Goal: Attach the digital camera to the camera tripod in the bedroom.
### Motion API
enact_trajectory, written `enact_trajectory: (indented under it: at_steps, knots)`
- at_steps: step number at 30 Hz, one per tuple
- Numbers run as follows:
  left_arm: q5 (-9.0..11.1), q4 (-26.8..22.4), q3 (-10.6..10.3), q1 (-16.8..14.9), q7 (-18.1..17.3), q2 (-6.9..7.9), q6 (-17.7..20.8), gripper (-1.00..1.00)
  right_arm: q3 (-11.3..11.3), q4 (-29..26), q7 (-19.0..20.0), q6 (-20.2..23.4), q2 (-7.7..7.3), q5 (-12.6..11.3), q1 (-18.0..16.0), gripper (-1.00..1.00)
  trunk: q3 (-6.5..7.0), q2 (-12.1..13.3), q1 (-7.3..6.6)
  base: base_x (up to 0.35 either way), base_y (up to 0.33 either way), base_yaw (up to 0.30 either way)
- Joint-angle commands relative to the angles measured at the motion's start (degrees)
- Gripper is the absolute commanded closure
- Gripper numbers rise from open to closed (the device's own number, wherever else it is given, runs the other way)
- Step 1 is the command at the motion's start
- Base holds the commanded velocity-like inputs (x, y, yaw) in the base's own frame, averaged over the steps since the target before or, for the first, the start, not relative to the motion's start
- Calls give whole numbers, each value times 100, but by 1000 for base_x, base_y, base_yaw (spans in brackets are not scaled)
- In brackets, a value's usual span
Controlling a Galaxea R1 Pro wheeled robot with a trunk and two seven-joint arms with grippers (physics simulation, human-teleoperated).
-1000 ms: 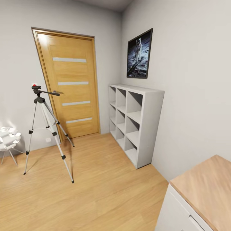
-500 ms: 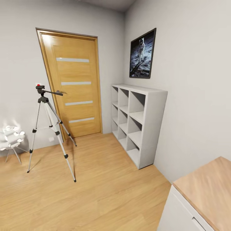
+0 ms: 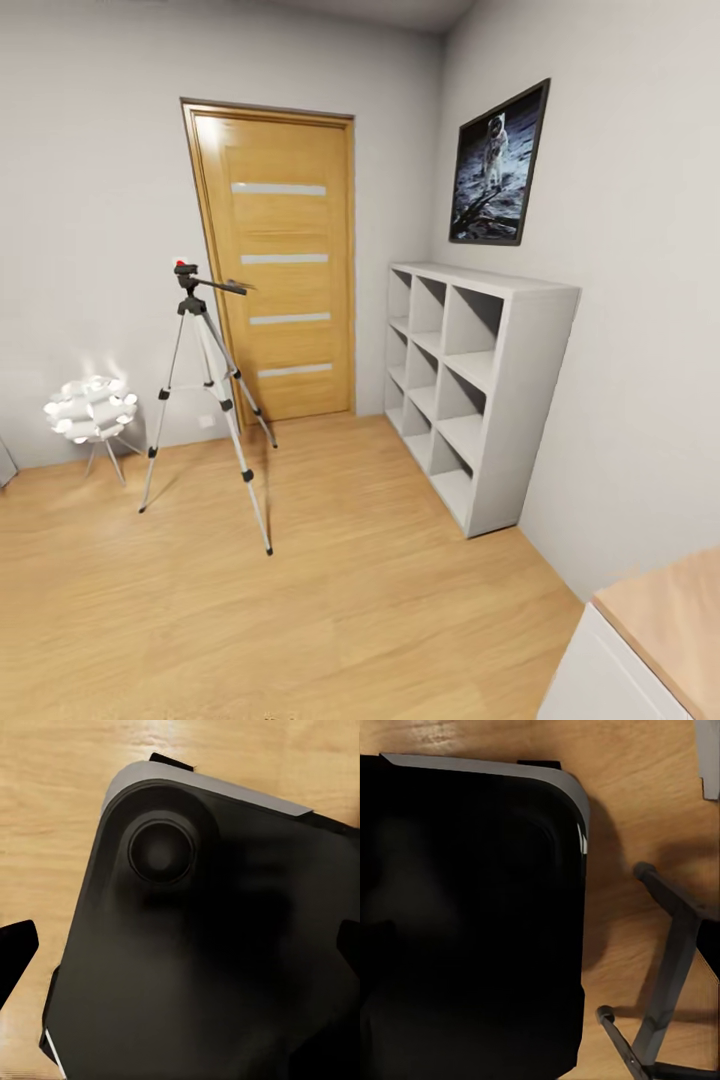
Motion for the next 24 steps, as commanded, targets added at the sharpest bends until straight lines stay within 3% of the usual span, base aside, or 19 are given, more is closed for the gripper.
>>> enact_trajectory:
  at_steps: [1,7,8,24]
  knots:
    - [60,-6,2,3,-1,8,-7,-100,-25,1,-2,-16,-2,34,-1,-100,-4,-2,0,0,0,275]
    - [252,0,-11,3,-5,48,-8,-100,-25,1,-3,-19,-2,34,-1,-100,-4,-2,0,0,0,275]
    - [1546,1,-20,3,-6,53,-12,-100,-25,0,-3,-21,-3,34,-1,-100,-4,-2,0,0,0,275]
    - [1626,2,-84,3,-6,50,-13,-100,-25,0,-3,-23,-10,40,-1,-100,-4,-2,0,0,0,275]
